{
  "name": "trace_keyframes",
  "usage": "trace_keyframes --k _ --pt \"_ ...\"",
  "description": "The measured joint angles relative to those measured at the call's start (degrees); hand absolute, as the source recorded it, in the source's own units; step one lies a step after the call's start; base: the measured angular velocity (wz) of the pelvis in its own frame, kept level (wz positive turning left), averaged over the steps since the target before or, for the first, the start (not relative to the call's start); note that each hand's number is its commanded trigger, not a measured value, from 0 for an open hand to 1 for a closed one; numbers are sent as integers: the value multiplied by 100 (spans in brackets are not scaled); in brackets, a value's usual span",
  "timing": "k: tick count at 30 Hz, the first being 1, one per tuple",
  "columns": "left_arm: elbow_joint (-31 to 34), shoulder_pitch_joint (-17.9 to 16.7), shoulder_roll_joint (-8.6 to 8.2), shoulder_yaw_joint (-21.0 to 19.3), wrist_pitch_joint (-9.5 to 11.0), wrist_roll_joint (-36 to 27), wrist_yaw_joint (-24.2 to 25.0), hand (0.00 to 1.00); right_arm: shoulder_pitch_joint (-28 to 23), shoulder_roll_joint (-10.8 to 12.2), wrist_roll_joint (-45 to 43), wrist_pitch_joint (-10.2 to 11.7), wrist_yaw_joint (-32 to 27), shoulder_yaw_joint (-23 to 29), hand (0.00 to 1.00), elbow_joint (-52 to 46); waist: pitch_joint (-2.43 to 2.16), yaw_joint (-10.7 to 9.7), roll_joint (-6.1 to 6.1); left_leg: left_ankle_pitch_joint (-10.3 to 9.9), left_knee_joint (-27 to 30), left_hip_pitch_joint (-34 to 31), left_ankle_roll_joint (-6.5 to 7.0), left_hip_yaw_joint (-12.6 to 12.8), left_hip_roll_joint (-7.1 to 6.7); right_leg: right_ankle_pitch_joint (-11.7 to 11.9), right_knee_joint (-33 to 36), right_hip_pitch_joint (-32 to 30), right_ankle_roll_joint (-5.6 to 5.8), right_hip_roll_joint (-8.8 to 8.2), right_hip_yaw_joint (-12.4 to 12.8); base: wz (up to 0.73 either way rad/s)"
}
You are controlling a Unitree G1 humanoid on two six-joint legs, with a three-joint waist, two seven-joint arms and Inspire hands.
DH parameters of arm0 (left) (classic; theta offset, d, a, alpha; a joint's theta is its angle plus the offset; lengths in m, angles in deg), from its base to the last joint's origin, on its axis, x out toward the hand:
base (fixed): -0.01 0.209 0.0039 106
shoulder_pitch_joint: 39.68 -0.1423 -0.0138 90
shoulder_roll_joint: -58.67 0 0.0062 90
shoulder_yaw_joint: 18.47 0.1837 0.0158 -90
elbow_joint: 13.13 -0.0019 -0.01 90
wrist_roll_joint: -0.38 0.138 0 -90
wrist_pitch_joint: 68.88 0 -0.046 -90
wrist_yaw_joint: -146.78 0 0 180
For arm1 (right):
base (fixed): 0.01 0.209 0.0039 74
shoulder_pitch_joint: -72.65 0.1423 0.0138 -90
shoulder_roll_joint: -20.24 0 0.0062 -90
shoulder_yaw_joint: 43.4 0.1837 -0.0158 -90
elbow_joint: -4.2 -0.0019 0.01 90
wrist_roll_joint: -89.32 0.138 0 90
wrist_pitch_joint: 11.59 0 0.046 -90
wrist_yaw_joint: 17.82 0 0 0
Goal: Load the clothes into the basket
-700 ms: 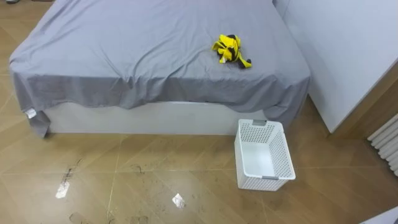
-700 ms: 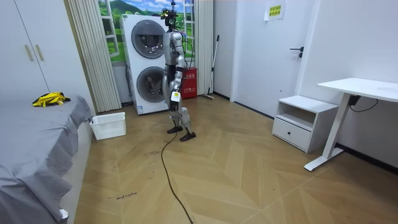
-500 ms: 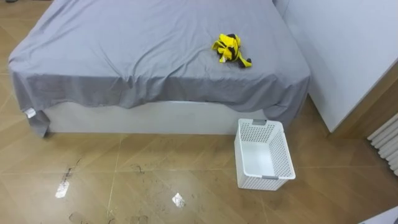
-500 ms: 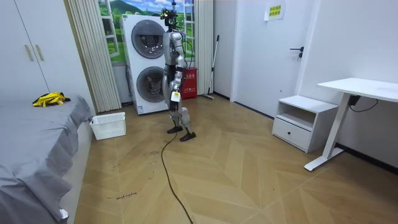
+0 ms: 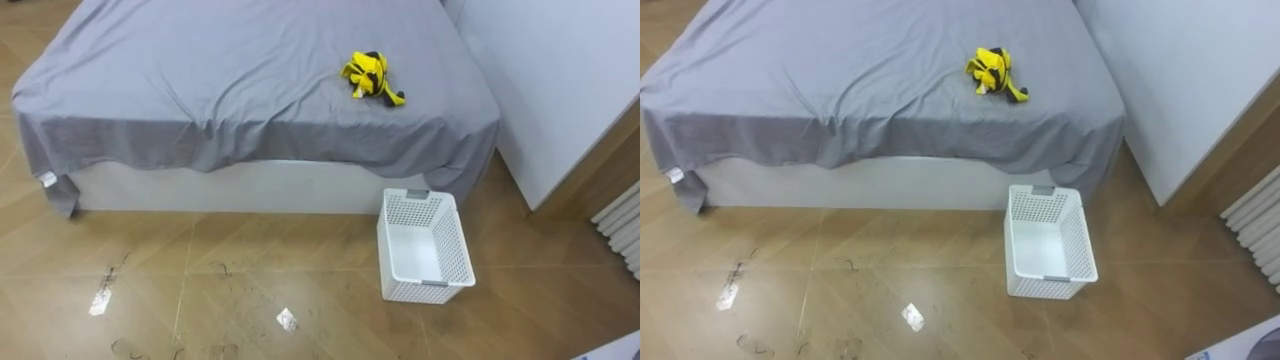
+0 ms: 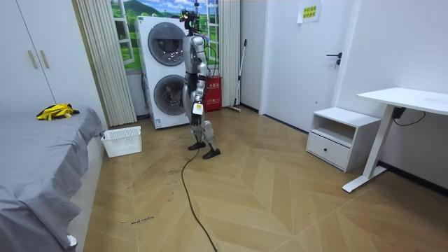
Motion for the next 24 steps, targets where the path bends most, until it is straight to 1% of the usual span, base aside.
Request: trace_keyframes --k 3,8,10,11,12,13,14,15,16,17,18,19,20,21,22,23,24 --pt "2 -1 11 -1 -78 2 25 0 -2 0 -13 -59 -6 19 0 -14 0 1 0 0 25 -6 0 5 -1 -4 -2 5 3 -1 5 0" --pt "8 18 27 -11 -101 -11 114 0 -26 0 -41 -57 -1 42 0 -34 -1 -4 -1 -16 43 -12 0 8 15 -53 14 -4 -11 8 -19 0" --pt "5 14 32 -48 -98 -28 114 0 0 -2 -47 -62 22 59 0 -41 -1 -6 -6 -62 93 -16 -17 14 45 -152 161 -49 -34 26 -41 2" --pt "1 -12 38 -115 -95 -172 117 0 -11 -8 -47 -79 51 63 0 -19 2 17 -17 -145 226 -25 -48 25 75 -258 329 -110 -64 45 -40 -9" --pt "4 -23 52 -187 -93 -266 121 0 -9 -10 -55 -96 67 64 0 -23 3 47 -20 -307 521 -81 -95 99 148 -411 528 -200 -117 92 -41 -16" --pt "7 -34 58 -226 -93 -360 122 0 3 -9 -93 -100 73 64 0 -23 0 63 -25 -400 761 -160 -139 142 188 -497 637 -238 -165 108 -47 -21" --pt "8 -36 79 -279 -96 -601 122 0 15 -5 -192 -99 81 57 0 -35 2 92 -61 -510 1427 -443 -203 239 261 -620 805 -302 -248 120 -49 -12" --pt "18 -31 98 -285 -95 -764 122 0 7 -4 -199 -99 81 48 0 -45 -2 93 -78 -512 1852 -638 -208 276 306 -645 834 -295 -276 114 -55 -10" --pt "85 -38 89 -294 -87 -1051 121 0 -13 -42 -198 -97 70 50 0 -37 0 112 -23 -488 2755 -1015 -188 271 432 -691 869 -242 -337 155 -51 -4" --pt "157 -75 70 -295 -46 -1236 112 0 -18 -88 -195 -96 18 47 0 -30 47 113 42 -372 3600 -1397 -57 235 576 -768 922 -144 -399 203 11 0" --pt "146 -125 85 -288 33 -1384 106 0 -48 -97 -178 -99 -29 27 0 -27 32 91 15 -391 3863 -1660 55 169 501 -918 1027 -33 -407 177 119 17" --pt "137 -98 85 -254 64 -1449 105 0 -62 -101 -178 -99 -50 31 0 -24 36 35 -5 -446 3752 -1791 130 157 362 -980 1041 5 -403 116 115 21" --pt "146 -83 77 -138 127 -1624 109 0 -60 -119 -182 -100 -104 29 0 -24 30 16 -65 -443 3353 -2101 130 189 60 -1091 1116 30 -373 -47 147 0" --pt "160 -145 60 -65 169 -1705 110 0 -29 -146 -193 -98 -147 -22 0 -24 12 57 -97 -348 2679 -2397 58 245 -214 -1152 1102 39 -335 -171 232 -22" --pt "168 -182 51 -68 182 -1705 110 0 -17 -164 -193 -97 -170 -40 0 -26 15 58 -90 -212 2251 -2528 -3 245 -307 -1190 1093 61 -319 -212 283 -39" --pt "160 -262 50 -110 189 -1739 110 0 -28 -187 -205 -98 -184 -82 0 -32 20 55 -86 291 1461 -2761 31 259 -387 -1287 1065 152 -298 -270 323 -42" --pt "129 -339 52 -119 193 -1822 110 0 -58 -193 -219 -103 -200 -120 0 -29 21 83 -88 792 1033 -2874 21 254 -384 -1392 1010 282 -286 -337 352 -41"
